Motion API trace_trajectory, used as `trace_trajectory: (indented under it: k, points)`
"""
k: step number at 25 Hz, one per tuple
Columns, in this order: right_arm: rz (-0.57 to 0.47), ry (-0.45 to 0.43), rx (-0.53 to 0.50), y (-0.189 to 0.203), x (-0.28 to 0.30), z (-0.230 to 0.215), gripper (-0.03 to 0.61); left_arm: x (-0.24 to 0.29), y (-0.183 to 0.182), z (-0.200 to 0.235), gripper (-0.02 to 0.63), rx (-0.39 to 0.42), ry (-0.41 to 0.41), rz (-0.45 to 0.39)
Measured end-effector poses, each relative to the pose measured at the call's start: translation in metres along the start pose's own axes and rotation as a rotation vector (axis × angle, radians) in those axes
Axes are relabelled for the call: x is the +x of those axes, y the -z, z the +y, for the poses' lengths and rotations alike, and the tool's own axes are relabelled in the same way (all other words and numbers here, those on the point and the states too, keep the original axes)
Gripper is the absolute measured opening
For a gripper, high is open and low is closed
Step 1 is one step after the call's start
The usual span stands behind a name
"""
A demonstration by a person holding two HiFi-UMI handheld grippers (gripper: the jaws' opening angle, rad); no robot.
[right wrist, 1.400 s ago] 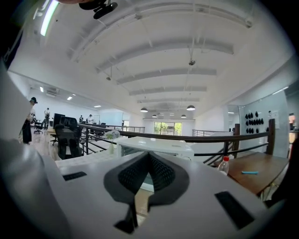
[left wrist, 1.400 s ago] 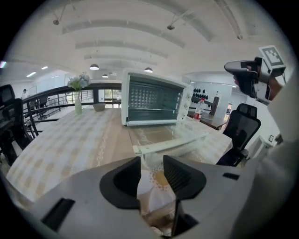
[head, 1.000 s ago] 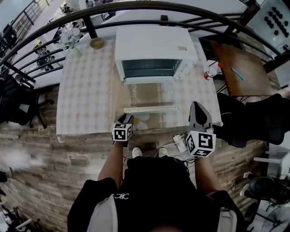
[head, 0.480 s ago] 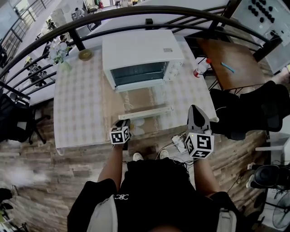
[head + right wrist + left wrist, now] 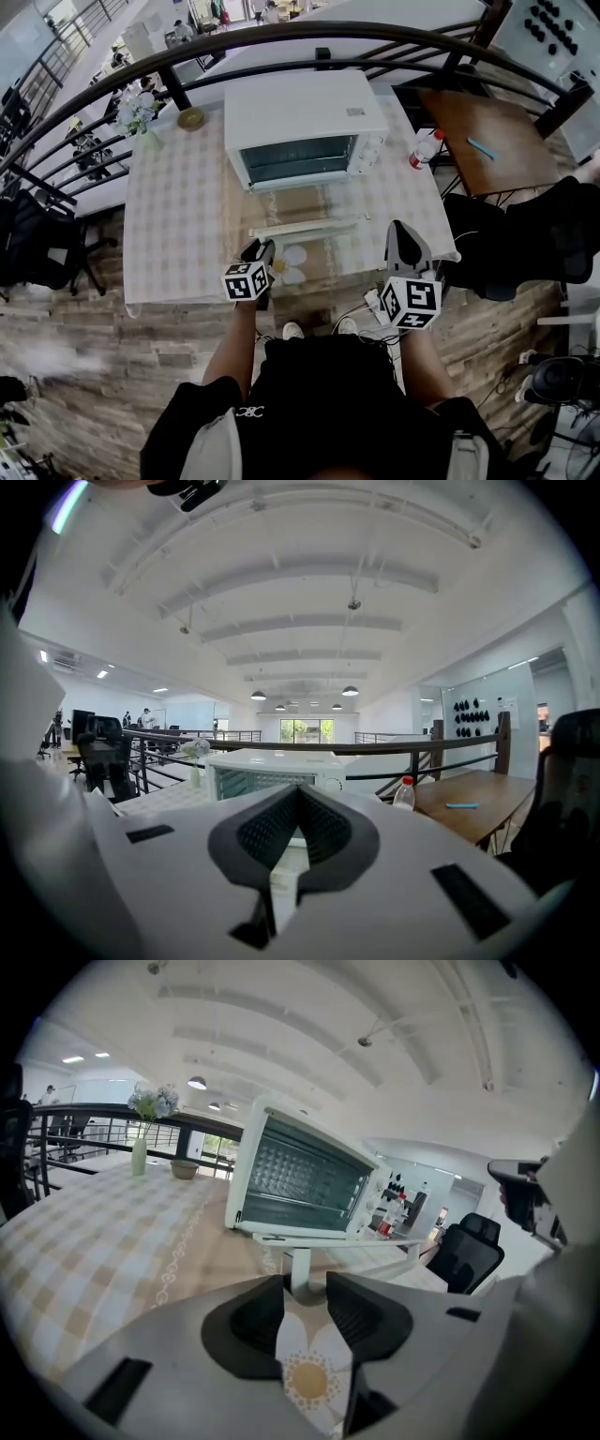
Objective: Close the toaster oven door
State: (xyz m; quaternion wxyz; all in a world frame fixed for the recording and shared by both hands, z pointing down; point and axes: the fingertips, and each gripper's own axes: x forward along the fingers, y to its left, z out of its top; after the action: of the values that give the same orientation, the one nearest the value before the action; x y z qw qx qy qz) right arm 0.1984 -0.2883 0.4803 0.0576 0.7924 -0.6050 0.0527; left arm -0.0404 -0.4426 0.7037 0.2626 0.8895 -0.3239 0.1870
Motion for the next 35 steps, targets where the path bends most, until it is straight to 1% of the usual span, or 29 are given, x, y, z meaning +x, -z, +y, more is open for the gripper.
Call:
trace_trajectory:
  k: [3, 5, 10, 19, 23, 29, 35]
  points:
    - [-0.005, -0.005, 0.005, 0.000, 0.000, -0.001, -0.009, -0.004, -0.021, -0.003, 0.152, -0.045, 0.032, -0.070]
    - [-0.008, -0.004, 0.007, 0.001, -0.001, -0.002, -0.009, -0.006, -0.033, -0.005, 0.153, -0.064, 0.046, -0.099]
    - [-0.021, 0.010, 0.011, -0.003, -0.003, -0.008, -0.009, -0.009, -0.057, -0.005, 0.155, -0.106, 0.079, -0.127]
    - [-0.050, 0.029, 0.001, -0.015, -0.005, -0.013, -0.009, -0.004, -0.114, 0.000, 0.153, -0.221, 0.115, -0.212]
    - [-0.058, 0.039, -0.002, -0.019, -0.004, -0.017, -0.009, 0.001, -0.138, -0.001, 0.153, -0.278, 0.149, -0.249]
    - [-0.068, 0.054, 0.000, -0.022, -0.003, -0.021, -0.009, 0.013, -0.170, 0.006, 0.150, -0.343, 0.175, -0.281]
    - [-0.074, 0.068, 0.001, -0.027, -0.002, -0.027, -0.009, 0.027, -0.200, 0.013, 0.144, -0.374, 0.176, -0.300]
